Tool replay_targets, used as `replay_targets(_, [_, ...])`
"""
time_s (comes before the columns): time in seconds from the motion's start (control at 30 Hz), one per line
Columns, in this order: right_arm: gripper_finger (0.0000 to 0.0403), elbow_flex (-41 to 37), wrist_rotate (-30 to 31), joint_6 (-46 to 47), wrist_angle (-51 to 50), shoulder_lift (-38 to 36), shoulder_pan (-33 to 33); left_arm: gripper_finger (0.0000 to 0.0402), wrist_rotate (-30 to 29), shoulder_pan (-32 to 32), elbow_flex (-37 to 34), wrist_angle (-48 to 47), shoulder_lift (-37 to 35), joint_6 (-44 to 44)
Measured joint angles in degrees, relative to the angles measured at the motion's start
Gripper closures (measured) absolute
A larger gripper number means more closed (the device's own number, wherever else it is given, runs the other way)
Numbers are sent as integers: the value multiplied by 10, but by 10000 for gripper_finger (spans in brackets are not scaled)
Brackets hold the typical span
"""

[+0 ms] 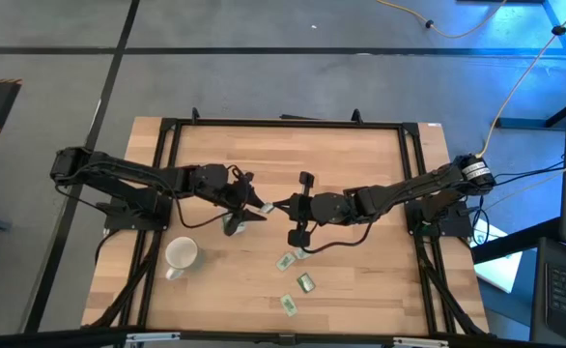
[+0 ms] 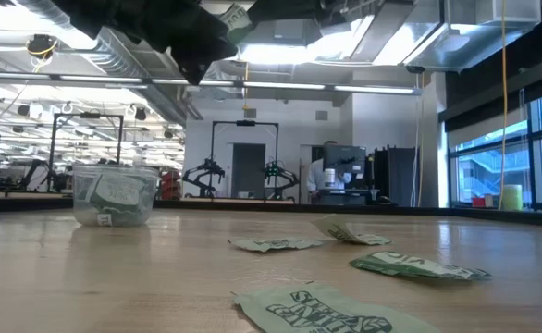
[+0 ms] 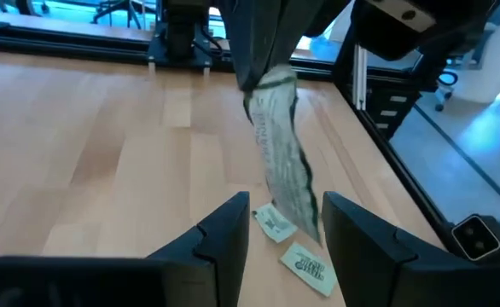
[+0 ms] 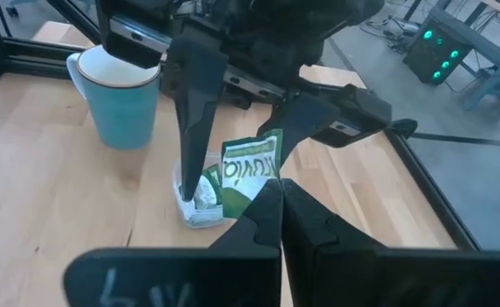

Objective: Pick and place Stevia / Truvia into bins
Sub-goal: Put the dark green stevia packet into the transparent container

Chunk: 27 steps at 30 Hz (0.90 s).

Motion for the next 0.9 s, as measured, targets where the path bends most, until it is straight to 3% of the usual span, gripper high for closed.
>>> replay_targets(0.37, [403,0,-3,0,-17,-1,2,268,-12,9,0,10,0,-30])
replay_targets(0.77, [402,0,-6,11,-31,-1,2,369,-11,12,0,11,0,-5])
replay_targets(0.9, [383,0,-6,-2,-29,-1,5,392,-11,12,0,11,0,6])
